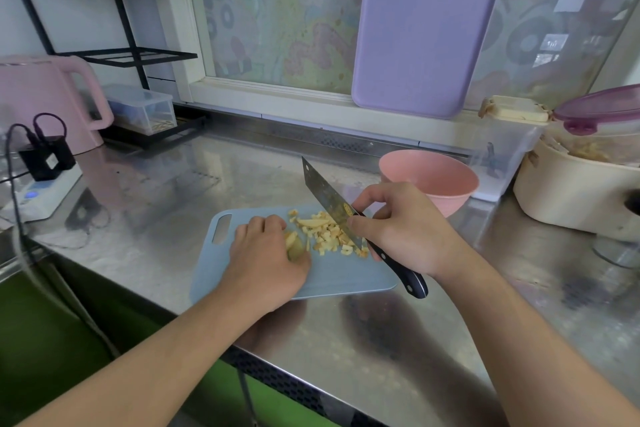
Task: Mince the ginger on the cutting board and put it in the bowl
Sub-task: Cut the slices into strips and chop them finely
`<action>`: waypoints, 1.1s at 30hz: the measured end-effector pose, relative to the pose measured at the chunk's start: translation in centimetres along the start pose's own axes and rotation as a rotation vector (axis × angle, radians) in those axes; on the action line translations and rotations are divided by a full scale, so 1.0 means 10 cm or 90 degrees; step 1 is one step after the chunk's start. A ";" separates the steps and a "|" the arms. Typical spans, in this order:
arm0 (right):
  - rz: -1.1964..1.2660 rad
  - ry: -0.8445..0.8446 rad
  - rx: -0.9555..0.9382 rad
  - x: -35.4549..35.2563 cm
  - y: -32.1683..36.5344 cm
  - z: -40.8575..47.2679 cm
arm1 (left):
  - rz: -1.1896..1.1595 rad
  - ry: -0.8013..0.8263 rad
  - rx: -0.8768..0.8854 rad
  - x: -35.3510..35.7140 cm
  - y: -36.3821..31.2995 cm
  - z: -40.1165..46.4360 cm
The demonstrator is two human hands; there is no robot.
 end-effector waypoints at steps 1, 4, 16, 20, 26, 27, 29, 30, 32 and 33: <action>0.000 -0.001 0.000 0.00 0.00 0.00 | 0.002 -0.001 0.006 0.02 -0.01 0.00; 0.001 0.001 0.000 0.00 0.00 0.01 | -0.006 -0.005 0.016 0.01 -0.03 0.01; 0.036 0.015 0.003 0.04 0.02 -0.01 | -0.066 0.071 0.115 -0.14 0.21 0.08; 0.040 0.012 0.006 0.04 0.03 -0.02 | -0.078 0.033 0.102 -0.09 0.15 0.07; 0.052 0.005 0.011 0.03 0.04 -0.02 | -0.058 -0.023 0.059 0.02 0.03 0.13; 0.050 0.003 0.011 0.03 0.04 -0.02 | -0.061 -0.023 0.060 0.02 0.02 0.14; 0.046 0.000 0.010 0.02 0.03 -0.01 | -0.070 -0.014 0.074 0.02 0.02 0.16; 0.046 0.000 0.010 0.02 0.03 -0.01 | -0.076 -0.007 0.086 0.02 0.03 0.16; 0.051 0.002 0.010 0.02 0.04 -0.01 | -0.094 0.014 0.120 0.00 0.07 0.16; 0.053 0.004 0.009 0.02 0.04 -0.01 | -0.102 0.030 0.143 -0.02 0.10 0.17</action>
Point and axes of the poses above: each hand's wrist, its own z-axis towards the middle knuckle, its own x-axis out of the palm, y = z × x, the point moved 4 cm from there along z, towards the middle knuckle, and after that the axes turned 5 degrees about z, right-handed, at the moved point
